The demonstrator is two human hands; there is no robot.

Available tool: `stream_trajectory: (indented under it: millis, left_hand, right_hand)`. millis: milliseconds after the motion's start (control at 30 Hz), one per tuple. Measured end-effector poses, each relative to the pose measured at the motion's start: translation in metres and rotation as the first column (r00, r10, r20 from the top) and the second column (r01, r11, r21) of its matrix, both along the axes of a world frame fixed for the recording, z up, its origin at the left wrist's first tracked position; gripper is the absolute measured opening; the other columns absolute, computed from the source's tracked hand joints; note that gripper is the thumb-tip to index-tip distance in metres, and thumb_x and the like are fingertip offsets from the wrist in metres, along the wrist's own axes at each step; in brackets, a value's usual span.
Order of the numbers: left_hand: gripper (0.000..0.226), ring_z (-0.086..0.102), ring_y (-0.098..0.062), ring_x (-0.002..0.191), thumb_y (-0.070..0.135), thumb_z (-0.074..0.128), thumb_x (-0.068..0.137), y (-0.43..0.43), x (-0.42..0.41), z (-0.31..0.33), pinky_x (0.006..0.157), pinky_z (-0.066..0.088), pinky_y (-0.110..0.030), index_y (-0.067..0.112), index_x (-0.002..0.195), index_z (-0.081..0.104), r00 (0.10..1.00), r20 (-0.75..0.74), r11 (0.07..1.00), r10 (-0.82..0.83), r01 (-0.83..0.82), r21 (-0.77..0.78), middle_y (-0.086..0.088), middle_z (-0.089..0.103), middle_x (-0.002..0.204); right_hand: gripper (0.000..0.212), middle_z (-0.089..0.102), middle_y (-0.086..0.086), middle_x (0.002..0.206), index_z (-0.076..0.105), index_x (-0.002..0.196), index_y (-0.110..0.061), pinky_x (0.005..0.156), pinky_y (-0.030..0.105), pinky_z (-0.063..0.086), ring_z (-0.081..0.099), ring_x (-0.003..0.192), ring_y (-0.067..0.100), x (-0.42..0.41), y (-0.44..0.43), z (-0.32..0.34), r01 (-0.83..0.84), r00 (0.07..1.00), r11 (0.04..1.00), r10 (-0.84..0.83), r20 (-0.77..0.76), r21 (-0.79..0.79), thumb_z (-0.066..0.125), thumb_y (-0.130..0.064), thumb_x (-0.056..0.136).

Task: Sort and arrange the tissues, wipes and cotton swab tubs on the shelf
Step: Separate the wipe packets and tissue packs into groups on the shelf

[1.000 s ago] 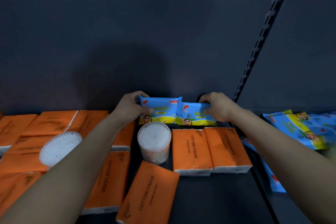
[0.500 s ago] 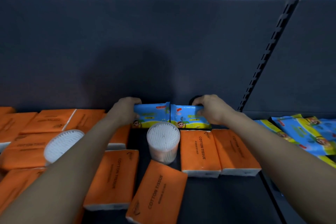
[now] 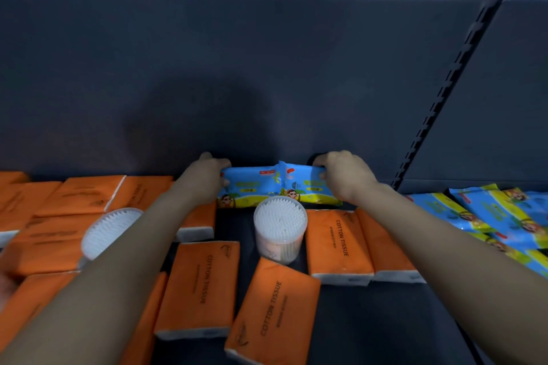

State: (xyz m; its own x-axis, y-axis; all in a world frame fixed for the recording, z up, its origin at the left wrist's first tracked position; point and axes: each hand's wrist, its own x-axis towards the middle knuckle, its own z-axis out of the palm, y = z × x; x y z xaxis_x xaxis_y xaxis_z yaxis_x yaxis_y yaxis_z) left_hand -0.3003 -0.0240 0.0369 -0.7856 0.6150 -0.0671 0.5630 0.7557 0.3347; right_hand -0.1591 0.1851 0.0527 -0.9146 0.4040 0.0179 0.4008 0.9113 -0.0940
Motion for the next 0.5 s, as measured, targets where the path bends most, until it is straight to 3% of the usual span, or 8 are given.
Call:
stream_trajectory:
  millis: [200,300,500]
  left_hand:
    - [0.036,0.055,-0.039,0.099,0.019,0.062,0.086,0.005,0.014,-0.003,0.081,0.046,-0.045,0.006,0.116,0.048,0.973,-0.196,0.988,0.123,-0.102,0.114,-0.02,0.053,0.108]
    - [0.042,0.054,-0.04,0.1,0.026,0.064,0.084,0.006,0.017,-0.003,0.078,0.045,-0.046,0.007,0.117,0.047,0.952,-0.261,0.983,0.16,-0.129,0.131,-0.021,0.053,0.109]
    - [0.046,0.049,-0.041,0.102,0.021,0.067,0.08,0.01,0.034,-0.002,0.079,0.042,-0.049,0.001,0.117,0.046,0.885,-0.412,0.973,0.215,-0.159,0.167,-0.023,0.048,0.113]
  right_hand:
    - [0.032,0.063,0.01,0.111,0.057,0.118,-0.019,0.079,0.034,0.041,0.057,0.104,0.03,0.001,-0.007,-0.008,0.054,0.997,0.991,-0.047,-0.055,0.126,0.052,-0.006,0.089]
    - [0.03,0.06,0.007,0.116,0.055,0.119,-0.015,0.086,0.037,0.041,0.052,0.11,0.029,0.003,-0.011,-0.011,0.08,0.992,0.973,-0.057,-0.111,0.217,0.053,-0.008,0.09]
    - [0.029,0.057,0.008,0.118,0.055,0.123,-0.013,0.091,0.038,0.039,0.05,0.111,0.029,0.021,-0.009,-0.007,0.117,0.974,0.981,-0.082,-0.212,0.156,0.048,-0.017,0.095]
